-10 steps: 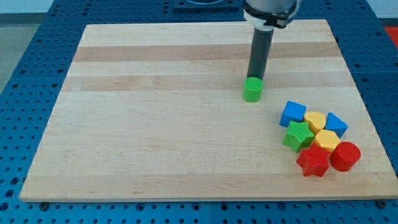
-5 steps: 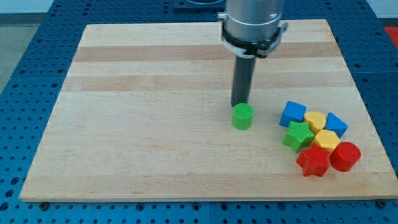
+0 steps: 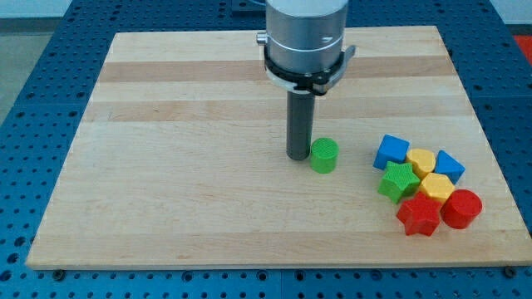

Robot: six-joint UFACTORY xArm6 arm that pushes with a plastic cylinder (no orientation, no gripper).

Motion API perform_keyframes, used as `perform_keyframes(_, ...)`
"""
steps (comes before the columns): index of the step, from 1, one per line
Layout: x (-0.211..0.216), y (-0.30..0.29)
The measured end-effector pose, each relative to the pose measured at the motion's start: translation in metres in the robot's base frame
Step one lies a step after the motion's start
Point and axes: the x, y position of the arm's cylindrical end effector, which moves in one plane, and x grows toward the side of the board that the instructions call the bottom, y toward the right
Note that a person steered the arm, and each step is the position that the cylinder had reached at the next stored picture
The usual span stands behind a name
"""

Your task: Push the green circle left of the cube

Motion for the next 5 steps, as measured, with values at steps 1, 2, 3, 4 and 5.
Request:
perform_keyframes(1,0.0,0.015)
perform_keyframes(2,0.0,0.033)
perform_keyframes(3,0.0,0.049)
perform_keyframes(4,0.0,0.06)
perform_keyframes(5,0.0,0.068)
